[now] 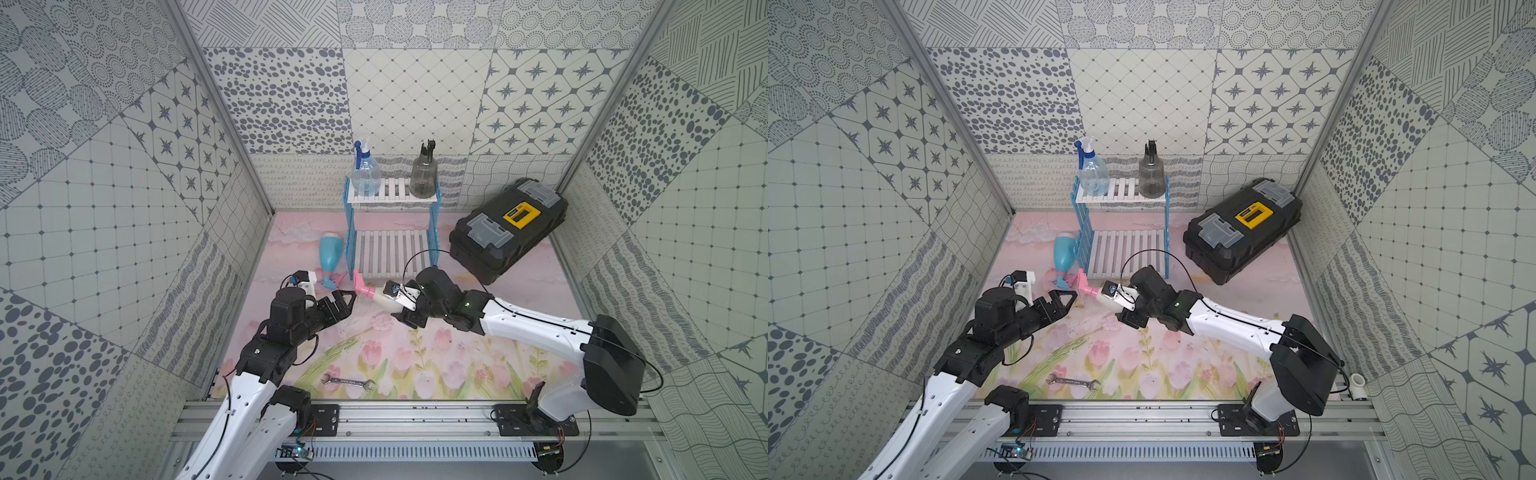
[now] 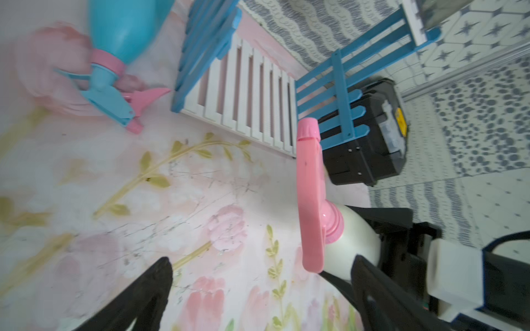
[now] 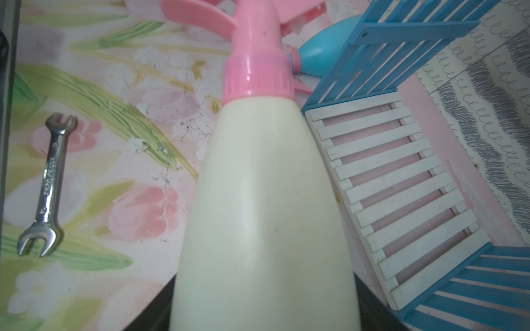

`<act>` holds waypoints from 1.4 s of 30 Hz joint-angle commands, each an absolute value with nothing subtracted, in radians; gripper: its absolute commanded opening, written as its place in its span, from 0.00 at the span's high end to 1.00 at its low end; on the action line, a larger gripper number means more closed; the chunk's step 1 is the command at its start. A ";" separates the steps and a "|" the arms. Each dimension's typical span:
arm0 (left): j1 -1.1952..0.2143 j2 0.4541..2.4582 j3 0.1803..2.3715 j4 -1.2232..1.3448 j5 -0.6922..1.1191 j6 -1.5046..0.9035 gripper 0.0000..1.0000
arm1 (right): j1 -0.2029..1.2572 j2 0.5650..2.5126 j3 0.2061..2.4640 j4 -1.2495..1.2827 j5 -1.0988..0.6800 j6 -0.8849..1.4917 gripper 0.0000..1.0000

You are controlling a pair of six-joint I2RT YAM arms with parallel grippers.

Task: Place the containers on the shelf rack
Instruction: 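Pick up a container from the center of the board.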

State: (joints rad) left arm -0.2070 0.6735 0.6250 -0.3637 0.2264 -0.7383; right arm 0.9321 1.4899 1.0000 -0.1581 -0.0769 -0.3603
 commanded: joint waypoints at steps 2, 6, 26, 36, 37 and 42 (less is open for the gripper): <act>-0.203 0.765 0.567 0.244 0.625 -1.016 0.01 | 0.936 1.454 0.961 0.087 -0.113 -0.203 0.34; -0.202 0.813 0.563 0.304 0.632 -1.053 0.10 | 0.937 1.453 0.965 0.109 -0.139 -0.186 0.34; -0.200 0.740 0.565 0.168 0.503 -0.998 0.32 | 0.937 1.510 0.951 0.137 -0.147 -0.186 0.34; -0.201 0.718 0.551 0.121 0.432 -0.971 0.56 | 0.937 1.514 0.939 0.148 -0.147 -0.198 0.34; -0.201 0.719 0.551 0.108 0.423 -0.967 0.53 | 0.936 1.514 0.940 0.148 -0.149 -0.199 0.34; -0.201 0.703 0.548 0.059 0.373 -0.959 0.51 | 0.938 1.517 0.944 0.147 -0.155 -0.197 0.33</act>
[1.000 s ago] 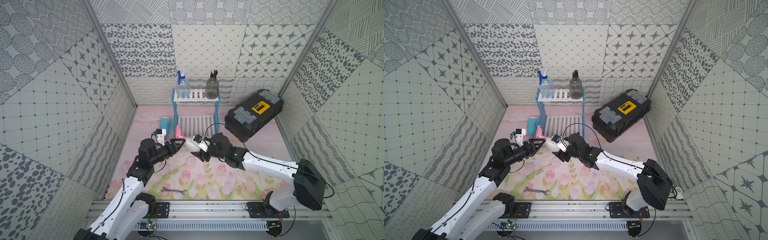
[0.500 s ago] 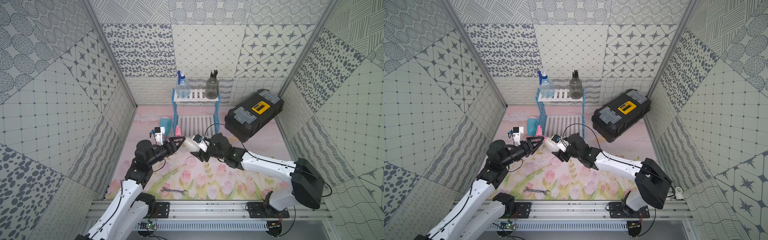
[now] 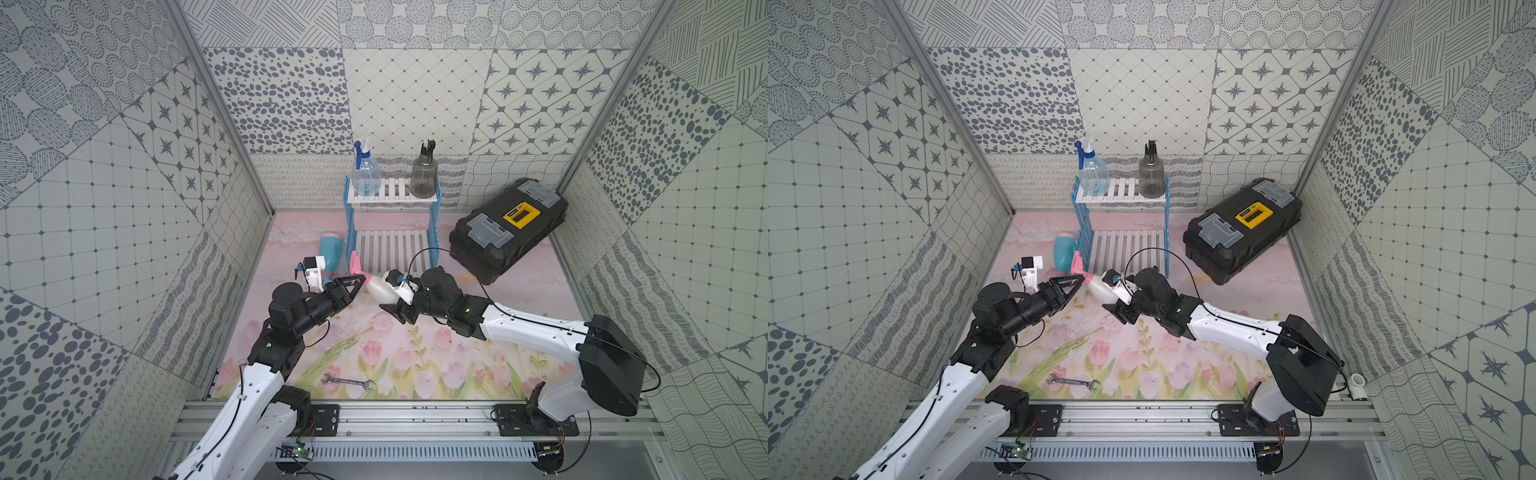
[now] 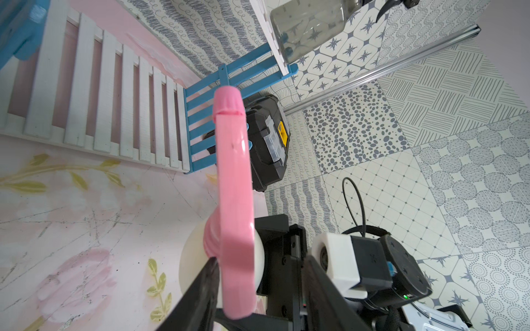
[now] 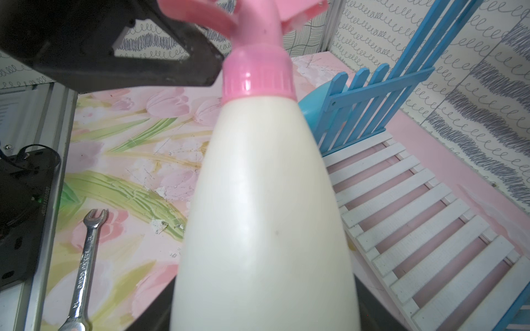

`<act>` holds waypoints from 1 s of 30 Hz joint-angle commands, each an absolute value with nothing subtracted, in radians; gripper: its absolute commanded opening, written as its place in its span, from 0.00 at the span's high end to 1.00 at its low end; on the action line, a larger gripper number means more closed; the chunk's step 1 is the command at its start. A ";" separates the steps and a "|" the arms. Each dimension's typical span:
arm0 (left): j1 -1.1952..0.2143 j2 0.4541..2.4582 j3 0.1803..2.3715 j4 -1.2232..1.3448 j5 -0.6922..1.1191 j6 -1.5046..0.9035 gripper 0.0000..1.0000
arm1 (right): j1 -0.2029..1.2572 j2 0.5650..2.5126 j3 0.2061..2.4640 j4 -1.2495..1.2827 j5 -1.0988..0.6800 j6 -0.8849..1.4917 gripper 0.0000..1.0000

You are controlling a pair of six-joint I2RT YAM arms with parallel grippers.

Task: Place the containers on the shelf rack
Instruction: 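Pick up a container from the center of the board.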

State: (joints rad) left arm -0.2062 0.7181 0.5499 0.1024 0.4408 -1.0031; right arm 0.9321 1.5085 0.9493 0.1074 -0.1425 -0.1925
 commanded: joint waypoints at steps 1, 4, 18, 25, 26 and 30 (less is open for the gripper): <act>-0.201 0.696 0.546 0.049 0.363 -0.958 0.53 | 0.937 1.517 0.943 0.146 -0.157 -0.196 0.33; -0.201 0.683 0.540 0.044 0.355 -0.954 0.63 | 0.937 1.520 0.943 0.146 -0.169 -0.194 0.33; -0.201 0.687 0.530 0.078 0.327 -0.947 0.64 | 0.938 1.536 0.928 0.166 -0.183 -0.201 0.33; -0.200 0.725 0.519 0.125 0.349 -0.952 0.84 | 0.939 1.558 0.940 0.163 -0.198 -0.203 0.33; -0.200 0.728 0.520 0.133 0.357 -0.954 0.88 | 0.939 1.561 0.940 0.162 -0.197 -0.203 0.33; -0.201 0.733 0.521 0.134 0.365 -0.949 1.00 | 0.939 1.559 0.938 0.156 -0.171 -0.191 0.28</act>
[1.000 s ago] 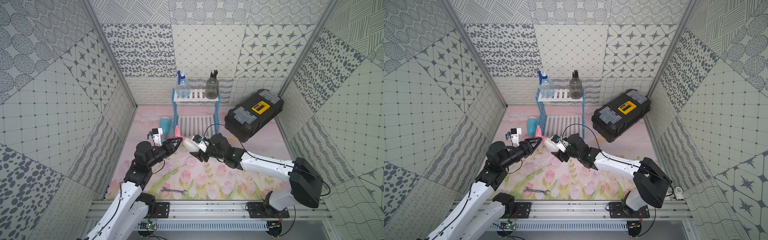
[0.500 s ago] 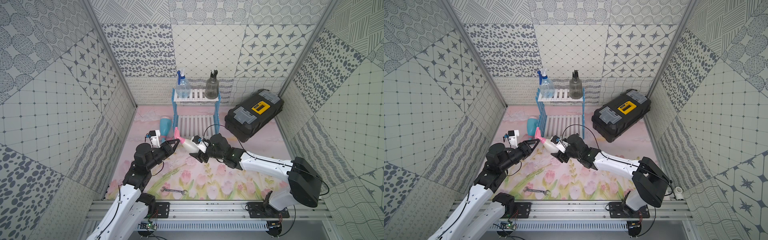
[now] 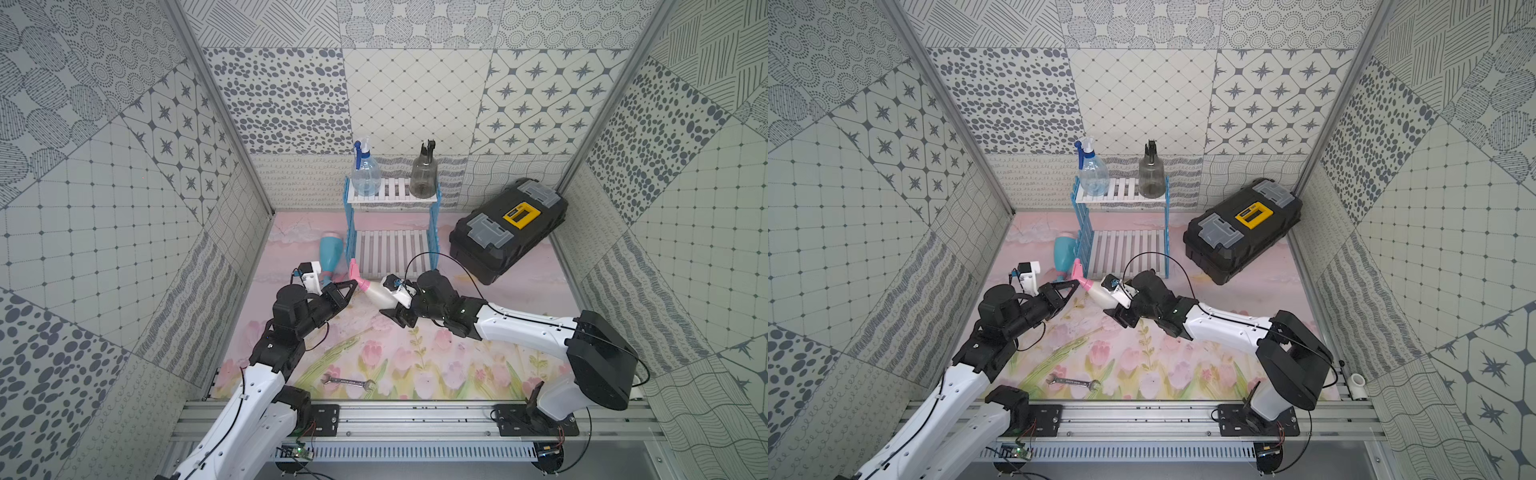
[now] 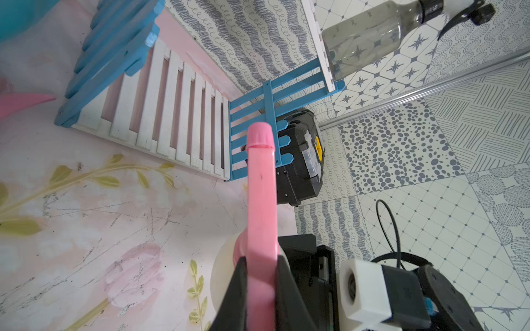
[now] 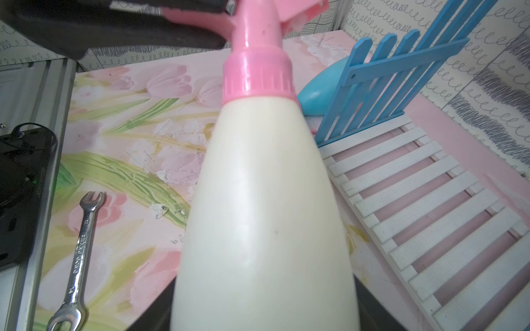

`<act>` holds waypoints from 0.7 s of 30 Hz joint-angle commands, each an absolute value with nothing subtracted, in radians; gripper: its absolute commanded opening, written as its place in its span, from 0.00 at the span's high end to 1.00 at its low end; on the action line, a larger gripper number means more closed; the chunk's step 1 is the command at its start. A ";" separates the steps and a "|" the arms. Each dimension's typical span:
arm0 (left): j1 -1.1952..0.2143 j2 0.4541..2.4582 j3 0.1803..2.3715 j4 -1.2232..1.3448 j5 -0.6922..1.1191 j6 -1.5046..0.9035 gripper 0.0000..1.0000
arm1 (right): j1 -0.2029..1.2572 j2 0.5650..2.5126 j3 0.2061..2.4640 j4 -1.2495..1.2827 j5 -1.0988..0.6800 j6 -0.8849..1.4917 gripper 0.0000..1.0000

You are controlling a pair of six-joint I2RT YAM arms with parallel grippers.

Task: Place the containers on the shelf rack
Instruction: 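Pick up a container from the center of the board.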

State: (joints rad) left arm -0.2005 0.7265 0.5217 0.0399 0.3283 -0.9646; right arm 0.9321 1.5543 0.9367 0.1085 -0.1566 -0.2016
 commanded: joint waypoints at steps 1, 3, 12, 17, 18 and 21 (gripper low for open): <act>-0.200 0.733 0.523 0.125 0.365 -0.944 1.00 | 0.940 1.557 0.942 0.144 -0.151 -0.184 0.23; -0.200 0.732 0.543 0.079 0.366 -0.925 1.00 | 0.939 1.549 0.944 0.130 -0.112 -0.176 0.08; -0.200 0.726 0.682 -0.205 0.308 -0.760 1.00 | 0.929 1.369 0.875 0.102 -0.188 -0.170 0.03; -0.202 0.787 0.772 -0.372 0.301 -0.620 1.00 | 0.875 1.199 0.807 0.093 -0.229 -0.080 0.03; -0.201 0.806 0.796 -0.405 0.314 -0.587 1.00 | 0.854 1.178 0.792 0.102 -0.245 -0.053 0.03; -0.201 0.854 0.836 -0.470 0.369 -0.501 1.00 | 0.756 1.159 0.797 0.105 -0.341 0.024 0.03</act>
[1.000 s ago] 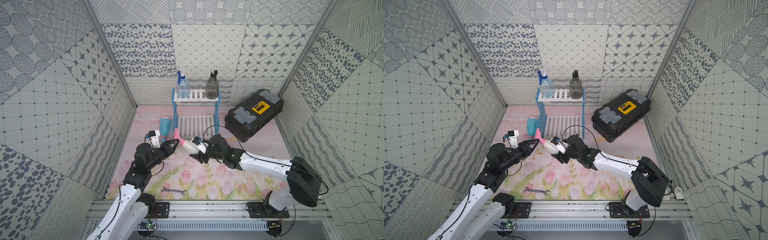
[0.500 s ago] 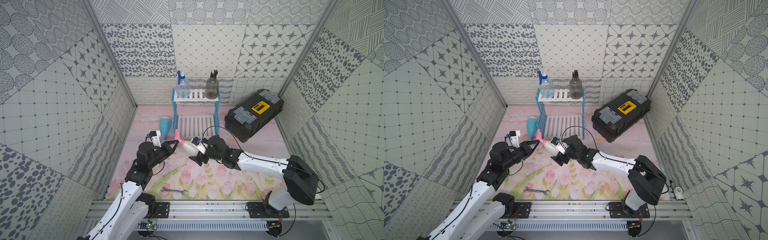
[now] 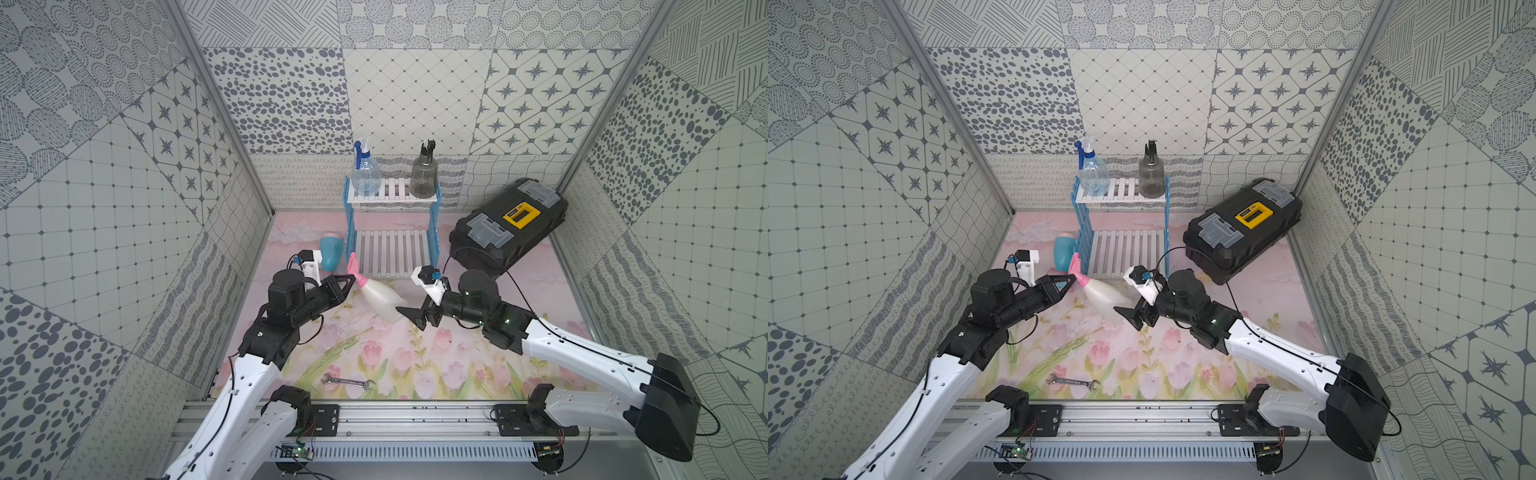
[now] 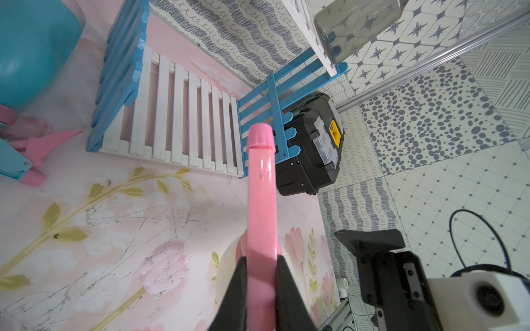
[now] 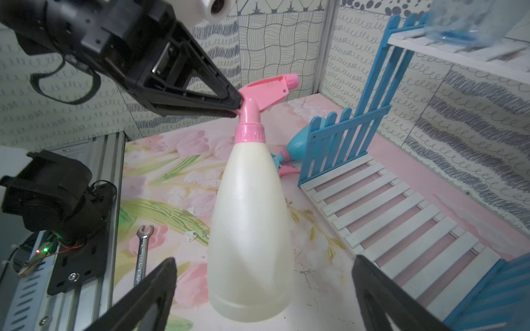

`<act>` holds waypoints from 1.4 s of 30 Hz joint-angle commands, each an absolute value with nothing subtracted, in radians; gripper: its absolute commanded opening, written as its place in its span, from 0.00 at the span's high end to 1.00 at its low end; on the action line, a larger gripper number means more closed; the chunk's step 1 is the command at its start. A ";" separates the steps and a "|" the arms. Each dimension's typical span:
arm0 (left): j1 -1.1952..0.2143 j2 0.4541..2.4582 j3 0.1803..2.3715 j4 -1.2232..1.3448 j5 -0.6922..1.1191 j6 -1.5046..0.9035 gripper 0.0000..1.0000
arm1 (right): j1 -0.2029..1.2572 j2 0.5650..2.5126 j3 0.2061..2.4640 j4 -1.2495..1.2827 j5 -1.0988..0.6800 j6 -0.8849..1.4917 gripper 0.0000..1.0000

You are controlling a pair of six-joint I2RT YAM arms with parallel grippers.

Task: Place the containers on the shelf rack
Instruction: 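Pick up a container from the center of the board.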

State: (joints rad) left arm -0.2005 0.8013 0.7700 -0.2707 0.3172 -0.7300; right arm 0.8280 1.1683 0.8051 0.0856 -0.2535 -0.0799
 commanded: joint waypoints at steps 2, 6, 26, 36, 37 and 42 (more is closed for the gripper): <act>-0.202 0.861 0.838 -0.483 0.415 -0.428 1.00 | 0.689 1.160 0.844 0.049 -0.411 0.063 0.03; -0.230 0.891 0.880 -0.526 0.539 -0.257 1.00 | 0.613 1.145 0.867 -0.005 -0.529 0.066 0.03; -0.503 1.063 1.047 -0.592 0.722 0.111 1.00 | 0.603 1.272 1.135 -0.509 -0.767 -0.256 0.06; -0.577 1.159 1.109 -0.594 0.706 0.163 1.00 | 0.623 1.305 1.186 -0.577 -0.893 -0.247 0.27; -0.579 1.165 1.111 -0.593 0.706 0.166 1.00 | 0.625 1.311 1.193 -0.598 -0.903 -0.249 0.32; -0.583 1.187 1.127 -0.593 0.706 0.177 1.00 | 0.639 1.338 1.232 -0.716 -0.918 -0.307 0.55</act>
State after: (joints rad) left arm -0.5694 1.1713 1.1034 -0.5953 0.6605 0.1165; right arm 0.6266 1.3182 1.1976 -0.6407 -0.8848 -0.2657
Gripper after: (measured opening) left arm 0.161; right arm 0.474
